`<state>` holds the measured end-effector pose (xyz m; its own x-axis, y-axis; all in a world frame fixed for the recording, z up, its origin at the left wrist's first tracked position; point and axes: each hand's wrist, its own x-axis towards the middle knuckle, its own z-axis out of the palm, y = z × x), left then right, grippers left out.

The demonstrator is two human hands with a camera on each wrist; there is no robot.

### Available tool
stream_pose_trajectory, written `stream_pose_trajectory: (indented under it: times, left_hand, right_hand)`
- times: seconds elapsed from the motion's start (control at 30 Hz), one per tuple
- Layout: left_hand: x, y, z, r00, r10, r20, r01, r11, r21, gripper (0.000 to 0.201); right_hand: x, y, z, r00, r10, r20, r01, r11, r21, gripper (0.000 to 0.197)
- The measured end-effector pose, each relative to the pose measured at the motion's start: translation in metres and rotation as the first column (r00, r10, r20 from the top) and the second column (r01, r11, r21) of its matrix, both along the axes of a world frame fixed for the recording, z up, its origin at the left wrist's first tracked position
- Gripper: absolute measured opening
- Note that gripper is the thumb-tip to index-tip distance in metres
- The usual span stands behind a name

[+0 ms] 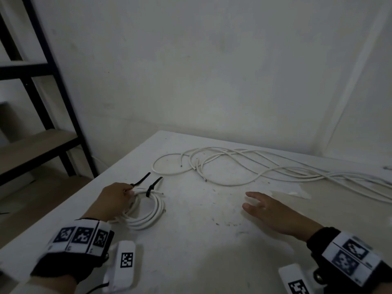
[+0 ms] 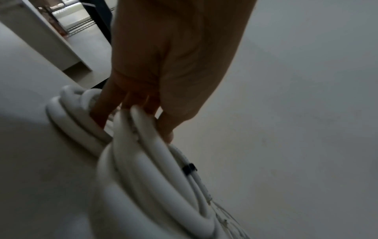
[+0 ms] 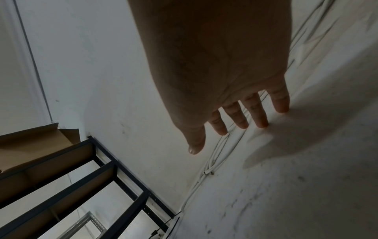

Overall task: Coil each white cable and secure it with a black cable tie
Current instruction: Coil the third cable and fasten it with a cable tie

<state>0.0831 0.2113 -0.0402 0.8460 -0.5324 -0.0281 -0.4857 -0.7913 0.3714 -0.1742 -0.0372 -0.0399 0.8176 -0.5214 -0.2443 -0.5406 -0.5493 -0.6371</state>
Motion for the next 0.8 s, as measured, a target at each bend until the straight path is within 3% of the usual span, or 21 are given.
stream_pose_trajectory:
  times: [0.2, 0.3, 0.5, 0.8]
  left_hand:
    - [-0.004, -0.005, 0.009, 0.999, 0.048, 0.003, -0.047, 0.997, -0.059, 0.020]
    - [-0.012, -0.011, 0.018, 0.998, 0.059, 0.031, -0.054, 0.990, -0.133, 0.033]
    - [-0.045, -0.052, 0.039, 0.988, -0.126, 0.093, 0.141, 0.974, -0.177, 0.033]
    - [-0.080, -0.133, 0.032, 0.928, -0.371, -0.040, 0.372, 0.928, 0.031, 0.038]
  right_hand:
    - [-0.001, -0.008, 0.003, 1.000, -0.009, 0.006, 0.009, 1.000, -0.021, 0.055]
    - [-0.001, -0.019, 0.002, 1.000, -0.018, 0.019, 0.019, 0.998, -0.056, 0.054]
    - [0.005, -0.054, -0.005, 0.998, -0.060, 0.026, 0.063, 0.989, -0.131, 0.054]
    - [0.037, -0.096, -0.010, 0.989, 0.037, -0.144, -0.081, 0.945, -0.316, 0.057]
